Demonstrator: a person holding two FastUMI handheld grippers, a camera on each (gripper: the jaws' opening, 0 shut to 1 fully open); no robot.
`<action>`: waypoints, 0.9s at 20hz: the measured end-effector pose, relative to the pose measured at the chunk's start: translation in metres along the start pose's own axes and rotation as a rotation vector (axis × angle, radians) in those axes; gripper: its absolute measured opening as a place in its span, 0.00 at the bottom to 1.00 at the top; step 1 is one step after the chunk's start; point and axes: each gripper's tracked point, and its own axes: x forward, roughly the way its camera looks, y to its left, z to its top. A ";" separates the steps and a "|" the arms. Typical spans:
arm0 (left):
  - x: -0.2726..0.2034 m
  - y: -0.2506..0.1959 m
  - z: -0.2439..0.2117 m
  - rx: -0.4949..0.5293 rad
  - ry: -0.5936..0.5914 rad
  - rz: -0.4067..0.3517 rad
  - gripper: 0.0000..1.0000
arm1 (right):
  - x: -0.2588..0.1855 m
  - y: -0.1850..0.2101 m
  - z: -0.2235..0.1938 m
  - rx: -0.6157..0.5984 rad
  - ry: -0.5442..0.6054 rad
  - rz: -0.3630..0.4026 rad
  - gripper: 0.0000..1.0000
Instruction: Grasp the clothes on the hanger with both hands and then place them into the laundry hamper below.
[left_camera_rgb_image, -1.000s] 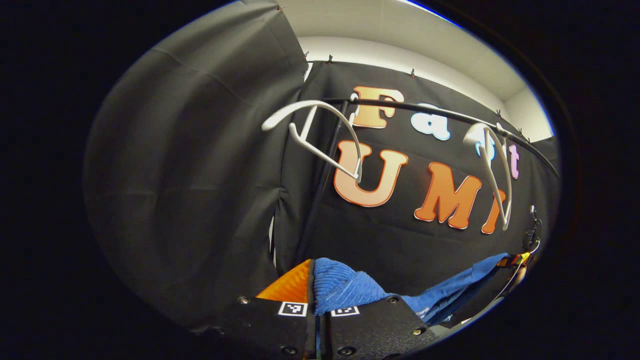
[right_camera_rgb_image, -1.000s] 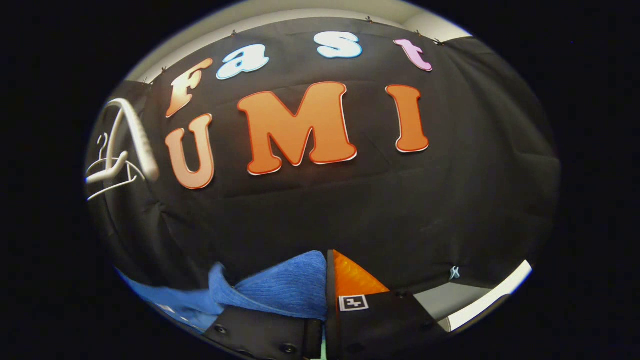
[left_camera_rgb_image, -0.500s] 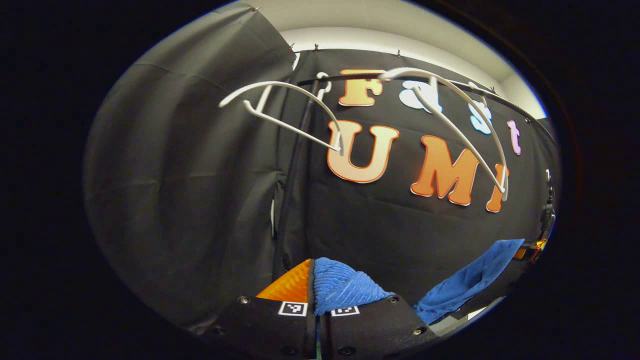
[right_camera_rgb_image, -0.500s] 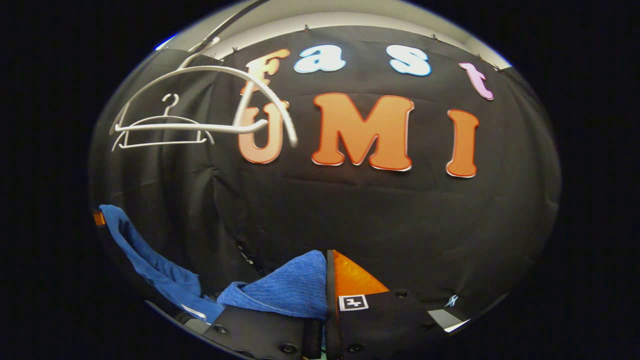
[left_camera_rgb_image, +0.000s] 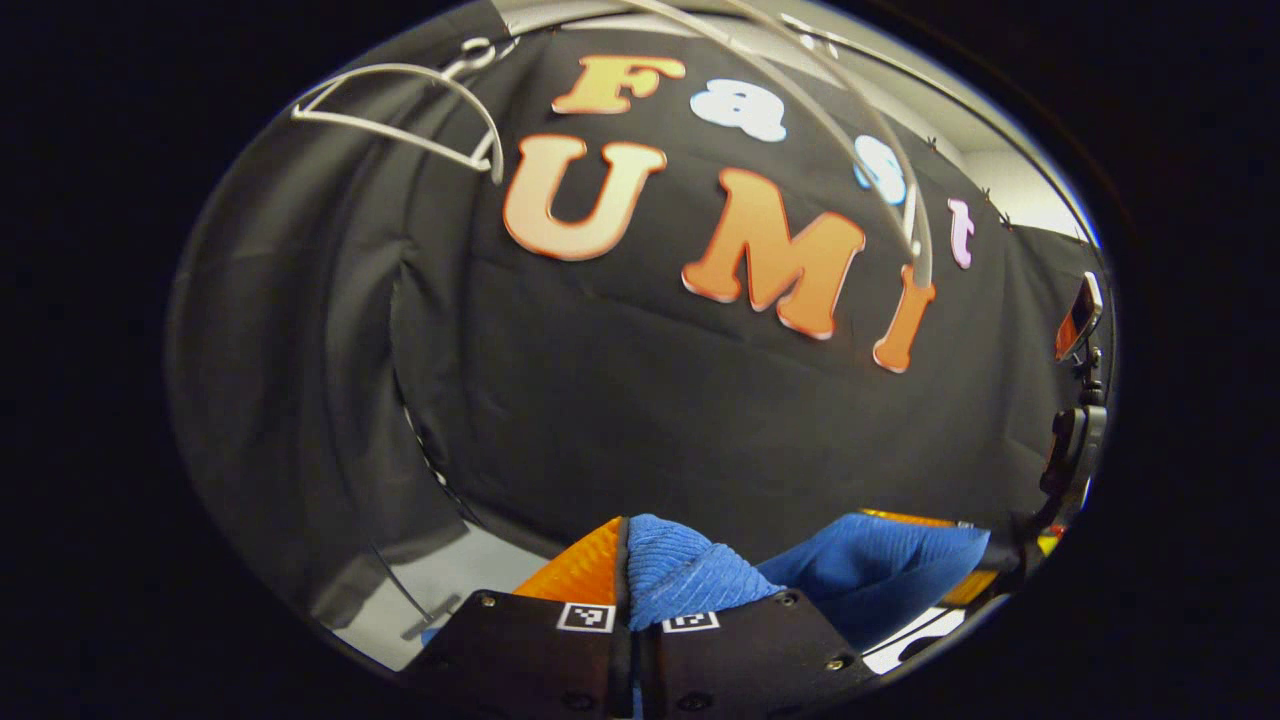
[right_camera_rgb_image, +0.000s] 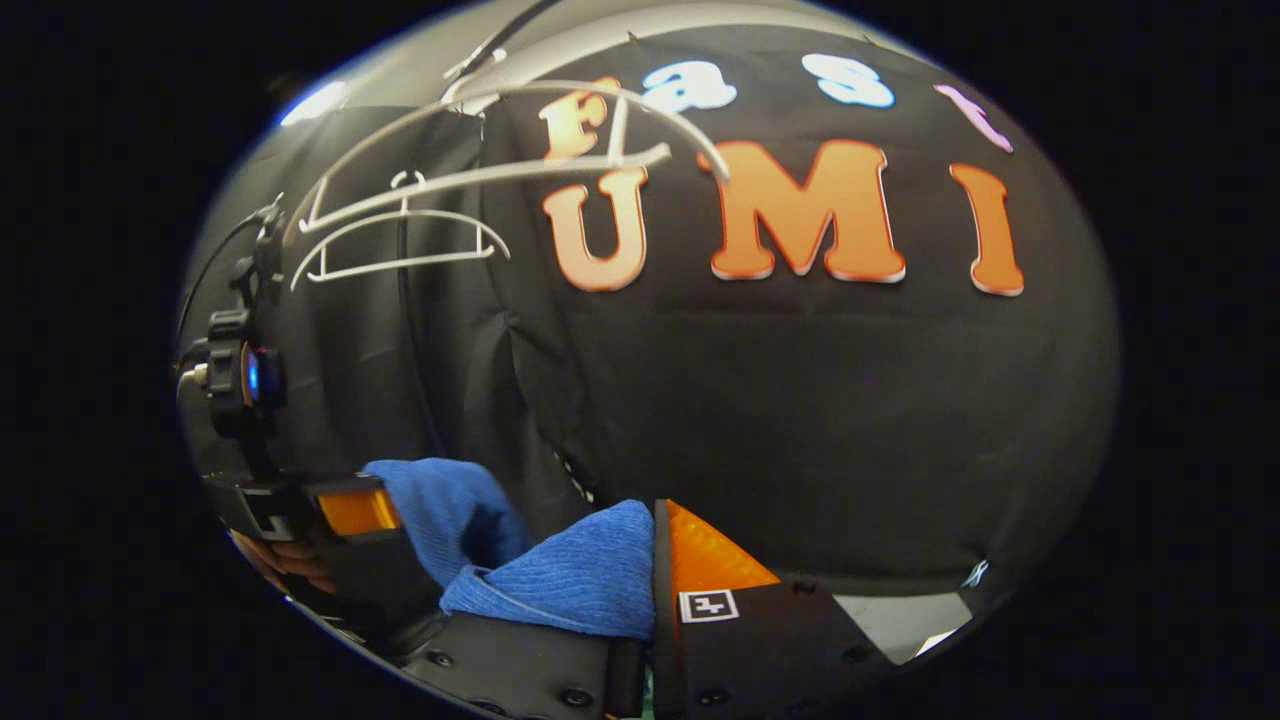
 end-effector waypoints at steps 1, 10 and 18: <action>0.010 -0.002 -0.028 0.006 0.065 -0.004 0.05 | 0.005 -0.006 -0.028 0.007 0.059 -0.014 0.16; 0.005 -0.009 -0.241 0.027 0.544 -0.040 0.07 | 0.006 -0.009 -0.204 0.098 0.451 -0.059 0.15; -0.033 0.029 -0.276 -0.008 0.663 0.046 0.25 | 0.012 -0.014 -0.250 0.133 0.527 -0.077 0.13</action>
